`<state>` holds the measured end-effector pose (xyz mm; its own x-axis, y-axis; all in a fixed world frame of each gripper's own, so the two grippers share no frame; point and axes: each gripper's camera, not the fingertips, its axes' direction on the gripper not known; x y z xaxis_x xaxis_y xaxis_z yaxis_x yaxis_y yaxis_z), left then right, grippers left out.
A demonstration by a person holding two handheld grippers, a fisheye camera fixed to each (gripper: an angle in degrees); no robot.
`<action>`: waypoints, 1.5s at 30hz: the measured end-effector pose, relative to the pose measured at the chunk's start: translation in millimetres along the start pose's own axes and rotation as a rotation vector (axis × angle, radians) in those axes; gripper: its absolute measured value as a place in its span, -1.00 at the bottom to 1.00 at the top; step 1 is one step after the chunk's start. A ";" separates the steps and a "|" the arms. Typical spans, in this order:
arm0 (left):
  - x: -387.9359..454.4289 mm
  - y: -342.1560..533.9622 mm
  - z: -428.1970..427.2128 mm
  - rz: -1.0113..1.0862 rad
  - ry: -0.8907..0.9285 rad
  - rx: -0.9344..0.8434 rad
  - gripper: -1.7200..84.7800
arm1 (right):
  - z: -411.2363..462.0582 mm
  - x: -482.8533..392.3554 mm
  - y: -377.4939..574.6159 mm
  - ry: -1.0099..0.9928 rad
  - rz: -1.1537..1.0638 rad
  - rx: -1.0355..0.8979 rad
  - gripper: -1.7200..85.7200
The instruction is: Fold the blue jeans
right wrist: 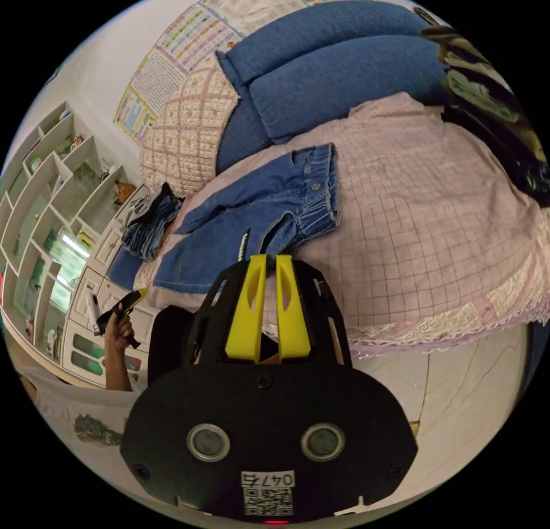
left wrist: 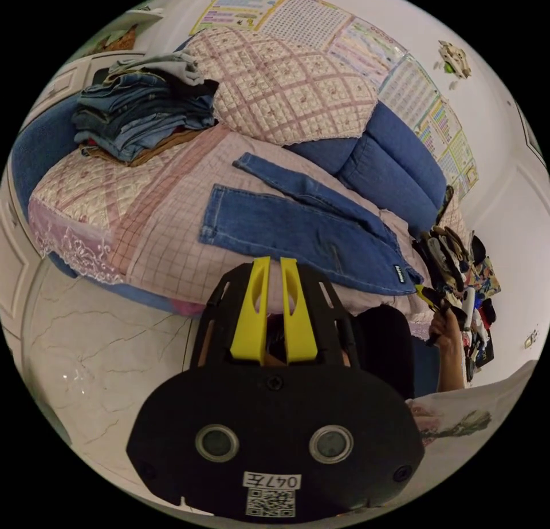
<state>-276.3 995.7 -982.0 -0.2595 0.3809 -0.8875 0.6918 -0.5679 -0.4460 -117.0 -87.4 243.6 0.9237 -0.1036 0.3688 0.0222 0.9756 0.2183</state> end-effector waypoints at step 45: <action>-41.5 75.0 -162.0 -0.338 0.407 0.154 -0.96 | 35.7 -25.7 9.0 -0.020 -0.025 -0.158 -0.97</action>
<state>-104.6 1055.5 -959.8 -0.1473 0.7949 -0.5886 0.5003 -0.4535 -0.7376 -154.3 -82.9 268.4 0.9142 -0.1303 0.3838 0.1063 0.9908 0.0832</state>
